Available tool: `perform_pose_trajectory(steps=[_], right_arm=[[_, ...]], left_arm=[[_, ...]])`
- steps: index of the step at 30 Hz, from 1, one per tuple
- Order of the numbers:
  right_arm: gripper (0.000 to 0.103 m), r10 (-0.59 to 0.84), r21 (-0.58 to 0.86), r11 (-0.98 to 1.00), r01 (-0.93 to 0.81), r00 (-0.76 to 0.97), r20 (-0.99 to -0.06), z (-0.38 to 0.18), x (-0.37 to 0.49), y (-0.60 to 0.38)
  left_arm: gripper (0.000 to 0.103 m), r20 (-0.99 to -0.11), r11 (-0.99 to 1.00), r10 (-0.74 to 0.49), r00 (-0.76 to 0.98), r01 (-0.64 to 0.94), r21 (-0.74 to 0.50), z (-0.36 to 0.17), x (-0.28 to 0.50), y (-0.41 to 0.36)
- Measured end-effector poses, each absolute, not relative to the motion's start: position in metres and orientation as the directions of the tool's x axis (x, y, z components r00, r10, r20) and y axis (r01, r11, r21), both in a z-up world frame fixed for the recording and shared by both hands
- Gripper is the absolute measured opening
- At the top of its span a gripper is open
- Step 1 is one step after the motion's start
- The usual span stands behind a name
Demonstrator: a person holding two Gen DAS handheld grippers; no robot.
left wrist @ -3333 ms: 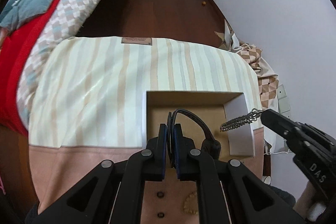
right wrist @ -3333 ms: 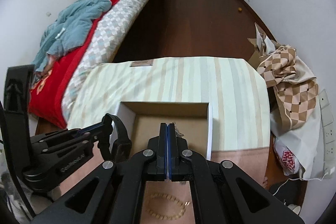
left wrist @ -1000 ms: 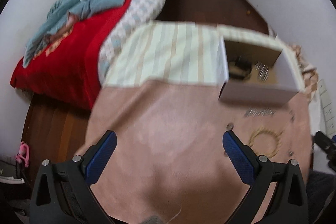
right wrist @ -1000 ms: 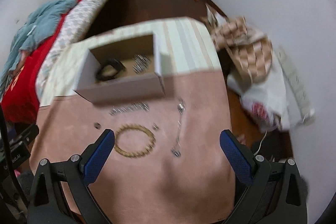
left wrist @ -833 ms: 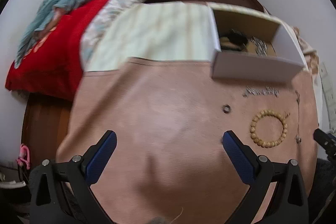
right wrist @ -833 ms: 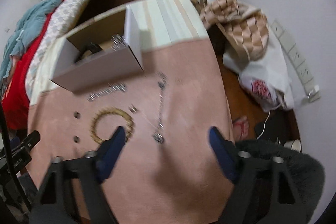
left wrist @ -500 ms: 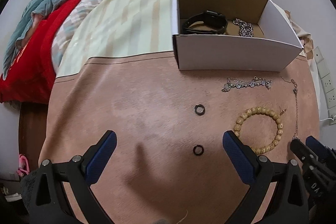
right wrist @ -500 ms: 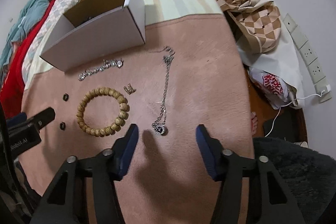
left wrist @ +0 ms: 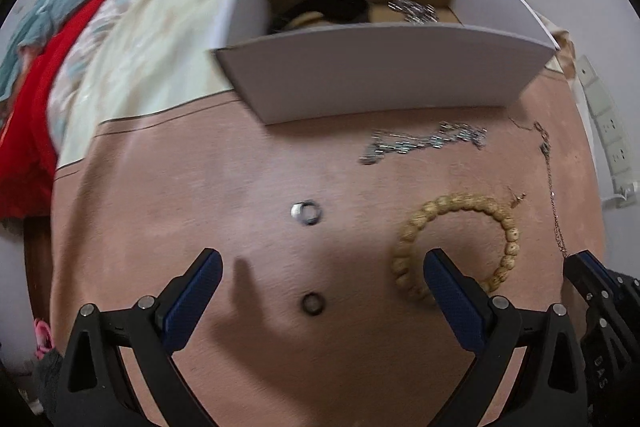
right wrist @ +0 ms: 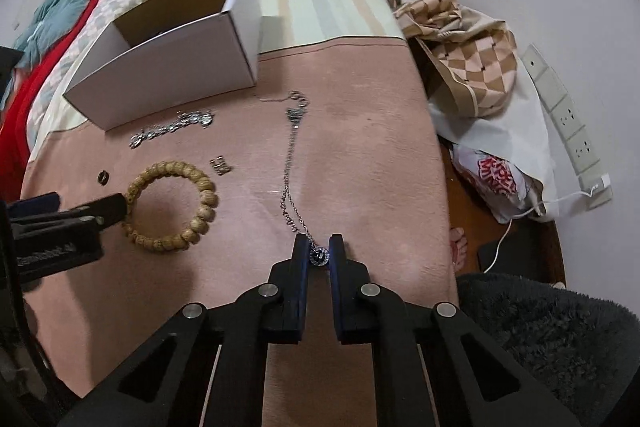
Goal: Organize jewelry
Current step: 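Grasp the wooden beaded bracelet with the left tool while the right tool grasps the pendant necklace, then carry bracelet and necklace into the white box and open both tools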
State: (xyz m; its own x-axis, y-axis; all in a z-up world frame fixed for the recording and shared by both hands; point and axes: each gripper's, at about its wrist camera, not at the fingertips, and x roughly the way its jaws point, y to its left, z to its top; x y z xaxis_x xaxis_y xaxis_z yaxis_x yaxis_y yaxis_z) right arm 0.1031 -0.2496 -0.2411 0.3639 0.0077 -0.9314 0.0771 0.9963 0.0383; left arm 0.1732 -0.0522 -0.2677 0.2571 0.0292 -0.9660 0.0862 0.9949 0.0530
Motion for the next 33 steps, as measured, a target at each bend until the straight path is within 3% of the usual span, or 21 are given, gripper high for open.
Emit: perform_pose_trajectory(steps=[1,3,4,5,6,7,8,15,23,33], right_arm=[[0.01,0.008,0.039,0.996,0.078,0.366,-0.931,-0.24,0.103,-0.251],[0.01,0.016,0.048,0.996,0.079,0.369,-0.929,-0.237,0.103,-0.252],[0.01,0.021,0.054,0.995,0.08,0.37,-0.929,-0.236,0.103,-0.252],[0.01,0.029,0.064,0.995,0.08,0.373,-0.927,-0.234,0.103,-0.253],[0.01,0.036,0.071,0.994,0.08,0.376,-0.926,-0.232,0.104,-0.254],[0.01,0.049,0.086,0.993,0.08,0.381,-0.923,-0.228,0.104,-0.254],[0.01,0.06,0.098,0.992,0.079,0.385,-0.921,-0.225,0.105,-0.254],[0.01,0.143,0.189,0.98,0.064,0.44,-0.887,-0.188,0.107,-0.255],[0.01,0.25,0.293,0.956,0.007,0.499,-0.829,-0.131,0.124,-0.252],[0.01,0.315,0.288,0.946,-0.147,0.612,-0.725,-0.032,0.168,-0.226]], left_arm=[[0.089,-0.966,0.994,0.02,0.256,0.101,0.047,-0.269,0.174,-0.056],[0.079,-0.96,0.992,-0.004,0.279,0.123,0.031,-0.267,0.173,-0.061],[0.066,-0.957,0.99,-0.02,0.289,0.138,0.021,-0.265,0.172,-0.064],[0.045,-0.954,0.988,-0.041,0.296,0.153,0.005,-0.263,0.17,-0.066],[0.034,-0.951,0.986,-0.058,0.304,0.17,-0.006,-0.261,0.169,-0.07],[0.015,-0.95,0.983,-0.062,0.305,0.182,-0.006,-0.26,0.169,-0.072],[0.007,-0.952,0.982,-0.074,0.298,0.189,-0.017,-0.259,0.169,-0.073],[0.006,-0.94,0.981,-0.176,0.294,0.127,-0.144,-0.242,0.166,-0.049],[0.006,-0.89,0.969,-0.243,0.386,0.132,-0.207,-0.18,0.168,-0.027],[0.006,-0.799,0.954,-0.299,0.522,0.175,-0.243,-0.095,0.195,-0.017]])
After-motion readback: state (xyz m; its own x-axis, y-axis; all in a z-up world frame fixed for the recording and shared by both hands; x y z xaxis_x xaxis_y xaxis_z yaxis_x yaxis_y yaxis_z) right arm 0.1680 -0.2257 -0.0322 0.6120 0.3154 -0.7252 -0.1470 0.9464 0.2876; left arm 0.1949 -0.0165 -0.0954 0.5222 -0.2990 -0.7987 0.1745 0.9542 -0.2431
